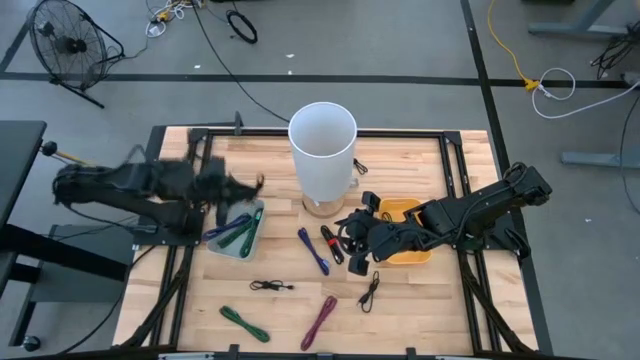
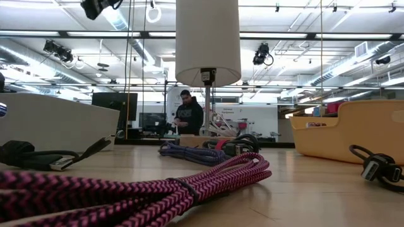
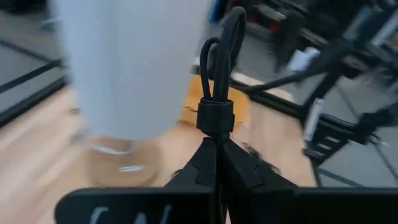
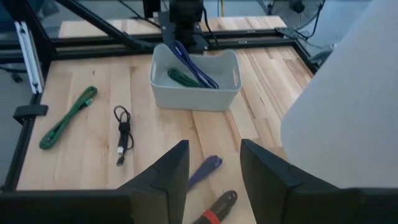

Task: Pick & Place USB Port
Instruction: Put the black USB charger into the yellow bin

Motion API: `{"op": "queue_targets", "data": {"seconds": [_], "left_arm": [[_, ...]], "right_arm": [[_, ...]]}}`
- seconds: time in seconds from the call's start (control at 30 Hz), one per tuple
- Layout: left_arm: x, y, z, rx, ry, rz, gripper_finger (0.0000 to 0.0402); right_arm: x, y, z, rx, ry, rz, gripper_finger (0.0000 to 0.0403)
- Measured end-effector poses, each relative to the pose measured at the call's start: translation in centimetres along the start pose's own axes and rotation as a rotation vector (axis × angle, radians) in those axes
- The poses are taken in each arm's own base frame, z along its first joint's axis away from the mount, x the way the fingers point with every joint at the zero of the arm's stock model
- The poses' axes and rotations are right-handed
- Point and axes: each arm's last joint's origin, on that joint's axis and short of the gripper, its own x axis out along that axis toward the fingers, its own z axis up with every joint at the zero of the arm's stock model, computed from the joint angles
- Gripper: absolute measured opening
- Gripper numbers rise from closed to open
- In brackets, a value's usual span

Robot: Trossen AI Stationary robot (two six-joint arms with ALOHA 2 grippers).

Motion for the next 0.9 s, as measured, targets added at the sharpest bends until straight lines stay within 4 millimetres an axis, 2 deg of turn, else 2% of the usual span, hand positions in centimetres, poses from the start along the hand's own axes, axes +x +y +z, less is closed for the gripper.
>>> {"op": "queue_targets", "data": {"seconds": [0.2, 0.4, 0.67, 0.9], "left_arm": [[3.0, -2.2, -3.4, 0.042, -0.122, -0.146, 0.0009], [6.0, -4.8, -4.6, 0.094, -0.187, -0.228, 0.0008], [9.5, -8.0, -4.6, 0.217, -0.198, -0.225, 0.0008], [11.9, -9.9, -4.3, 0.293, -0.187, -0.209, 0.0008]], "right_arm": [[0.0, 0.1, 0.4, 0.02, -0.033, 0.013, 0.0146], [-0.1, 0.3, 1.0, 0.047, -0.093, 0.031, 0.0146], [-0.1, 0.5, 1.6, 0.058, -0.139, 0.074, 0.0146], [0.9, 1.4, 1.7, 0.004, -0.165, 0.128, 0.0146]]}}
